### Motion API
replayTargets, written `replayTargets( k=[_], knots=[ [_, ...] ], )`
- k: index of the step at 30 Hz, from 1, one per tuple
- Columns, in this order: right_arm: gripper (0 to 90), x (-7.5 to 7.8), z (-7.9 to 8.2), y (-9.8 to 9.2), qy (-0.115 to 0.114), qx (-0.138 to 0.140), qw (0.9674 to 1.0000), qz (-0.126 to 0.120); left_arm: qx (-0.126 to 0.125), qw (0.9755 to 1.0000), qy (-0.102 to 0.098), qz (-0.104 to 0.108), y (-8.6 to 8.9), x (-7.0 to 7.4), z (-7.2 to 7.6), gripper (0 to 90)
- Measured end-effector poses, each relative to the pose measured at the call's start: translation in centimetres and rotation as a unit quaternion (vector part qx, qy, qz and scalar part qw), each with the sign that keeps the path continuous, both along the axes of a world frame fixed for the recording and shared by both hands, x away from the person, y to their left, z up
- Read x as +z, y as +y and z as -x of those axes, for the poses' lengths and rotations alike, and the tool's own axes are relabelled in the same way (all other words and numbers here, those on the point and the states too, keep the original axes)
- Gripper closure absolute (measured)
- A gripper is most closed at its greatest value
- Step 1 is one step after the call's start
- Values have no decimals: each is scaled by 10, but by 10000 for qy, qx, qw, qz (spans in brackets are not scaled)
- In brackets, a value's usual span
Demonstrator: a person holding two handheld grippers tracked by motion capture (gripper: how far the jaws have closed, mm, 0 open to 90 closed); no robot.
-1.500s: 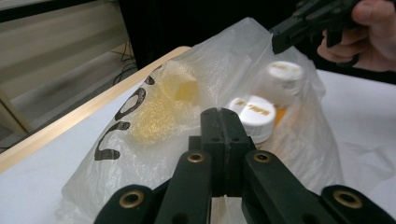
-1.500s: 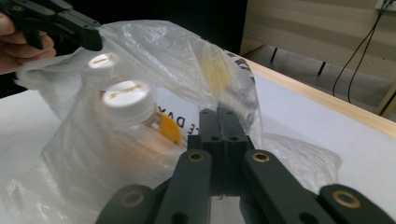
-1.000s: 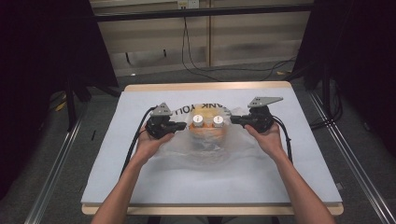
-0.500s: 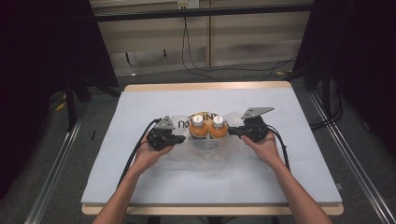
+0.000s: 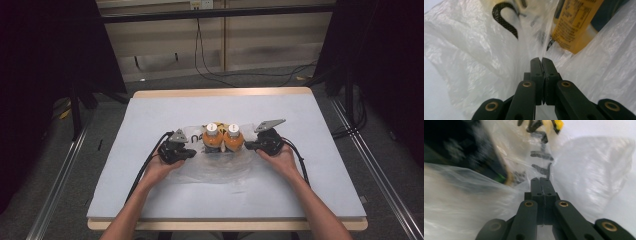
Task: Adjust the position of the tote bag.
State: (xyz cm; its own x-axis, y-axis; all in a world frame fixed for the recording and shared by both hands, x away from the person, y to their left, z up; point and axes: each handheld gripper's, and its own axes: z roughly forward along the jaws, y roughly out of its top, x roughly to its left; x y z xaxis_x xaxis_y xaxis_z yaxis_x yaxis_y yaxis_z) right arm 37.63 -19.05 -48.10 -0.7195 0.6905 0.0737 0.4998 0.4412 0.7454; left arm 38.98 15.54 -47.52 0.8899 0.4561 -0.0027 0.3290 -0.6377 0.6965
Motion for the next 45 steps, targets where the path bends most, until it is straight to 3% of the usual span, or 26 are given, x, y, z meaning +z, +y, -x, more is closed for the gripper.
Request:
replayTargets(
  k=[2, 4, 6, 9, 18, 22, 24, 25, 29, 32, 37, 41, 45],
  knots=[
    [900, -3, -1, -2, 36, -12, 10000, 56, 9, 10000, -11, -21, 1, 0, 0, 885],
    [900, -4, -2, -2, 17, -59, 9999, 138, 42, 9998, -93, -179, 2, 0, -1, 879],
    [900, -6, -3, -3, -18, -121, 9998, 179, 85, 9999, -49, -68, 5, -3, -2, 879],
    [900, -6, -4, -5, -41, -153, 9997, 197, 103, 9997, -145, -162, 9, -3, -3, 879],
    [887, -7, -7, -8, -103, -252, 9994, 230, 219, 9996, -134, -82, 17, -4, -10, 882],
    [869, -8, -9, -9, -144, -300, 9992, 224, 388, 9990, -214, -102, 21, -5, -12, 882],
    [848, -7, -8, -9, -170, -267, 9992, 243, 454, 9989, -134, -40, 23, -5, -12, 882],
    [835, -7, -7, -9, -158, -299, 9992, 233, 438, 9989, -143, -114, 24, -4, -12, 882],
    [739, -2, -5, -11, -129, -316, 9993, 124, 329, 9992, -14, 230, 27, 3, -8, 859],
    [666, 8, -1, -14, -204, -327, 9993, -36, 306, 9984, -156, 452, 26, 15, -1, 831],
    [626, 32, 11, -21, -480, -316, 9978, -336, 136, 9961, -330, 802, 23, 40, 11, 785],
    [734, 46, 17, -16, -577, -121, 9969, -518, -115, 9957, -382, 832, 11, 52, 21, 844],
    [883, 49, 18, -2, -475, 219, 9968, -600, -304, 9972, -257, 628, -4, 50, 20, 889]
  ],
)
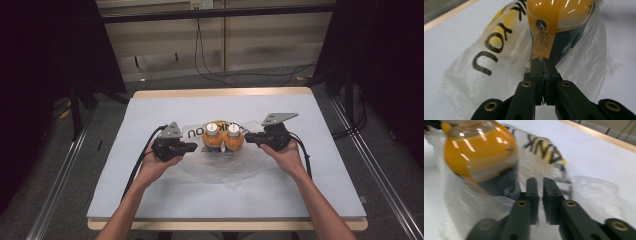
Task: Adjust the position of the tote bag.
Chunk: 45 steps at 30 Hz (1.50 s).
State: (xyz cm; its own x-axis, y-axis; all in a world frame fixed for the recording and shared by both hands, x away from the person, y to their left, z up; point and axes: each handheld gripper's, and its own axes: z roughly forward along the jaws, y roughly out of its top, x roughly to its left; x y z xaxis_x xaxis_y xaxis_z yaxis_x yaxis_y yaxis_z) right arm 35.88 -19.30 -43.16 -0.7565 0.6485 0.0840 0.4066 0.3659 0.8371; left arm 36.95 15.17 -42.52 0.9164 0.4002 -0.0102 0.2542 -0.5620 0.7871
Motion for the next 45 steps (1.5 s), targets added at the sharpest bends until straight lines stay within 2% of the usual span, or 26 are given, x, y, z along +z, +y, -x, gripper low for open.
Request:
replayTargets(
  k=[4, 5, 7, 9, 11, 13, 14, 15, 16, 18, 20, 22, 23, 25, 27, 30, 31, 32, 33, 35, 37, 39, 45],
  knots=[
    [900, -6, -4, 11, 175, 228, 9995, 127, -125, 9993, 221, -287, -10, -16, -7, 900],
    [900, -9, -7, 12, 254, 281, 9993, 74, -166, 9987, 277, -385, -11, -20, -9, 900],
    [900, -16, -13, 13, 444, 372, 9983, 61, -183, 9983, 363, -427, -14, -27, -14, 900],
    [900, -23, -18, 16, 538, 419, 9975, 184, -271, 9975, 429, -499, -16, -31, -16, 900],
    [900, -30, -22, 18, 657, 462, 9962, 328, -367, 9963, 407, -657, -19, -36, -14, 900],
    [900, -37, -25, 19, 734, 499, 9948, 492, -390, 9931, 293, -1069, -23, -40, -13, 900],
    [900, -41, -26, 20, 785, 520, 9936, 622, -519, 9904, 260, -1256, -23, -41, -14, 900],
    [900, -44, -26, 21, 834, 500, 9927, 717, -398, 9911, 245, -1244, -25, -45, -12, 900],
    [900, -46, -27, 21, 854, 535, 9917, 802, -380, 9916, 241, -1209, -24, -45, -13, 900],
    [900, -49, -26, 22, 890, 520, 9904, 919, -324, 9900, 217, -1355, -22, -43, -14, 900],
    [900, -48, -25, 20, 864, 488, 9897, 1036, -228, 9886, -1, -1490, -18, -43, -14, 900],
    [900, -46, -24, 18, 758, 473, 9881, 1252, -147, 9867, -67, -1620, -11, -42, -18, 900],
    [900, -44, -23, 17, 752, 447, 9866, 1379, -82, 9870, -22, -1604, -6, -43, -20, 900],
    [900, -41, -21, 15, 723, 466, 9836, 1588, 26, 9892, 54, -1462, 4, -44, -24, 900],
    [900, -39, -20, 13, 680, 503, 9802, 1790, 42, 9893, 74, -1455, 10, -44, -24, 900],
    [900, -37, -17, 10, 608, 494, 9757, 2048, 74, 9873, -3, -1585, 14, -43, -24, 900],
    [900, -36, -15, 9, 656, 430, 9736, 2144, 96, 9875, -27, -1571, 15, -43, -23, 900],
    [900, -35, -14, 7, 665, 432, 9727, 2183, 61, 9867, -37, -1627, 17, -43, -23, 900],
    [900, -35, -12, 5, 684, 444, 9718, 2214, 92, 9874, -71, -1580, 17, -44, -22, 900],
    [900, -34, -9, 1, 665, 440, 9704, 2279, 86, 9861, -61, -1660, 21, -43, -21, 900],
    [900, -34, -6, -4, 623, 391, 9677, 2411, 108, 9857, -64, -1682, 24, -43, -20, 900],
    [900, -33, -3, -10, 679, 323, 9680, 2395, 148, 9848, -99, -1727, 27, -42, -19, 900],
    [900, -33, 2, -19, 590, 246, 9639, 2583, 210, 9861, -69, -1644, 40, -43, -20, 900]
  ],
)
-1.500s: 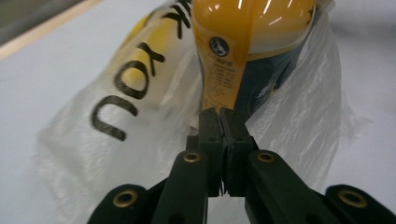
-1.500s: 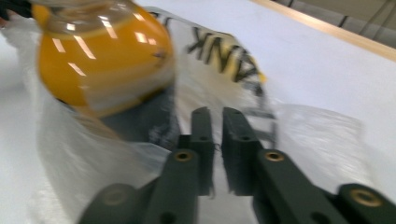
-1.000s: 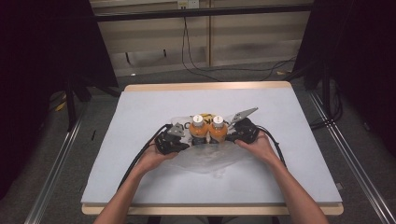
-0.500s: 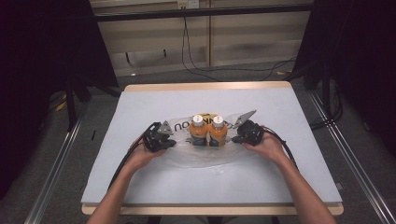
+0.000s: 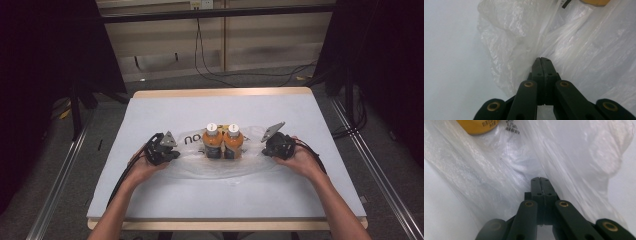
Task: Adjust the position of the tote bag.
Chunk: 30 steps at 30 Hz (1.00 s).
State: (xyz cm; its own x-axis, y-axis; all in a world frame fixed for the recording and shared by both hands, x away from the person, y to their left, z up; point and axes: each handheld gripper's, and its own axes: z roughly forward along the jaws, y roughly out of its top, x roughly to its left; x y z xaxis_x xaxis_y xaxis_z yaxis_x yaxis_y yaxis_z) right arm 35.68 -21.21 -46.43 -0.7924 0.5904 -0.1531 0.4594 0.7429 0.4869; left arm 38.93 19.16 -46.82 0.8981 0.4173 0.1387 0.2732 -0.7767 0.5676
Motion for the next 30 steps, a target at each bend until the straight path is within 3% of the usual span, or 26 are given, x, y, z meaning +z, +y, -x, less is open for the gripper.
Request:
replayTargets(
  k=[3, 9, 16, 20, 25, 30],
  knots=[
    [900, 1, 2, -4, 3, -7, 10000, 38, 60, 10000, 17, -3, 4, 0, 0, 900],
    [900, 2, 5, -17, 72, -103, 9999, 71, 182, 9995, 109, 252, 16, -2, -1, 900],
    [900, 1, 12, -28, 31, -145, 9998, 101, 231, 9996, 100, 106, 22, 0, 2, 900],
    [900, 2, 15, -31, 31, -159, 9997, 172, 265, 9996, -17, -40, 24, 0, 3, 900],
    [900, 2, 14, -38, 50, -226, 9996, 167, 300, 9994, 76, 170, 30, -1, 0, 900],
    [900, 3, 14, -46, 58, -346, 9989, 307, 303, 9994, 57, 156, 32, -1, -1, 900]
  ],
)
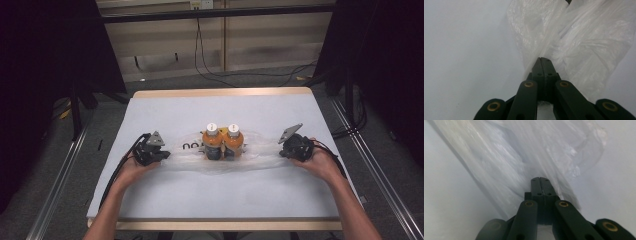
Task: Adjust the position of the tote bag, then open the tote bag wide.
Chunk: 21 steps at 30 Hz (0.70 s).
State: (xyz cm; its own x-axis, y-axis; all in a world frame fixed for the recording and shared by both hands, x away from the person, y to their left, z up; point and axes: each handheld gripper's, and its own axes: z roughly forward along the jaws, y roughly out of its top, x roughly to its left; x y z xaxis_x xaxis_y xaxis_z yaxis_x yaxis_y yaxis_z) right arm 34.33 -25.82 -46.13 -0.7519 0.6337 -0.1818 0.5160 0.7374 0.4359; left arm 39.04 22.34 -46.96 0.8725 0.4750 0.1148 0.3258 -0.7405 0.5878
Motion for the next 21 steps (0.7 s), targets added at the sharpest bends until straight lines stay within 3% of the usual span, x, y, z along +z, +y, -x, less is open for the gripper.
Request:
replayTargets(
  k=[6, 11, 16, 21],
  knots=[
    [900, -1, 0, -5, -12, -2, 9999, -107, 54, 10000, 65, 35, 0, 0, 1, 900],
    [900, -1, 1, -4, -21, -35, 9999, -130, 140, 9990, 263, 340, 3, -1, -1, 900],
    [900, 2, 0, -5, -40, -102, 9985, -530, 89, 9982, 326, 490, 4, -1, -1, 900],
    [900, 6, 2, -7, -94, -35, 9946, -1032, 56, 9954, 276, 915, 5, 6, 3, 900]
  ],
)
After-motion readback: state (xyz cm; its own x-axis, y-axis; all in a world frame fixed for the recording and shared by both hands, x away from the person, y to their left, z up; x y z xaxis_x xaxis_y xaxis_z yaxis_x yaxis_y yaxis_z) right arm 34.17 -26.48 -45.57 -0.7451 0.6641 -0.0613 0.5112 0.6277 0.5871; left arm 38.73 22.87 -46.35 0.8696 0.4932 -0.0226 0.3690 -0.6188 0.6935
